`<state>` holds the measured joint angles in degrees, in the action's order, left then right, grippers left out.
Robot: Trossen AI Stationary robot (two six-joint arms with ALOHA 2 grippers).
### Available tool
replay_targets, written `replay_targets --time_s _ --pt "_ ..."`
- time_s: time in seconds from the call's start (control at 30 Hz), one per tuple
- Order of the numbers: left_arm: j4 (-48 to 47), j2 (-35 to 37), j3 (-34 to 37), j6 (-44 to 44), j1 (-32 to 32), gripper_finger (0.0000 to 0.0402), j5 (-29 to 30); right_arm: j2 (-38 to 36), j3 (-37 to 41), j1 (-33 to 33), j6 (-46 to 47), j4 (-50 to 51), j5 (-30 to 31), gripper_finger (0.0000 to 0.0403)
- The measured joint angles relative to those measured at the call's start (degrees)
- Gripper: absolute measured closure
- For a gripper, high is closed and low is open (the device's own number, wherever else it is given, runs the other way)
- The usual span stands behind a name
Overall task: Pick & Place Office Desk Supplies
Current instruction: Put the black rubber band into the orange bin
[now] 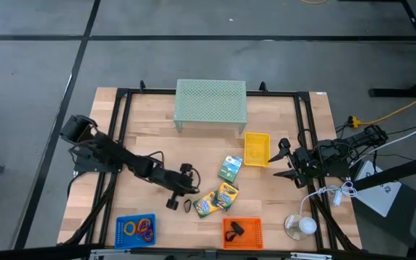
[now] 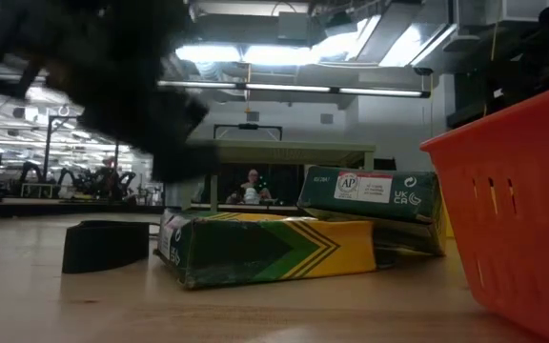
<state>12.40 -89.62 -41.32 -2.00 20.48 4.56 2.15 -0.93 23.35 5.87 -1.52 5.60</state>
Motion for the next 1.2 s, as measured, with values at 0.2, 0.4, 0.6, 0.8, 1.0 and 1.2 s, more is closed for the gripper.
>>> replay_targets --time_s 0.2,0.4,0.6,0.8,1.0,1.2 --pt "18.0 3.0 -0.1 7.5 -0.5 0.0398 -6.7 0.0 0.0 0.0 -0.3 -0.1 0.7 0.0147" --pt "23.8 -2.9 -2.9 7.4 -2.9 0.0399 -12.6 0.0 0.0 0.0 -0.3 -0.2 1.0 0.0147" --pt "24.0 -14.5 -13.0 7.7 -3.3 0.0399 -20.4 0.0 0.0 0.0 -3.2 -0.2 1.0 0.0147" --pt "21.5 -25.5 -26.1 7.8 -3.3 0.0398 -27.3 0.0 0.0 0.0 -4.8 -0.2 1.0 0.0147" --pt "17.3 -32.3 -36.2 8.2 -3.3 0.0398 -30.2 0.0 0.0 0.0 -4.9 -0.2 1.0 0.0147" --pt "12.6 -35.6 -41.5 8.4 -3.3 0.0398 -30.2 0.0 0.0 0.0 -4.9 -0.2 1.0 0.0147"
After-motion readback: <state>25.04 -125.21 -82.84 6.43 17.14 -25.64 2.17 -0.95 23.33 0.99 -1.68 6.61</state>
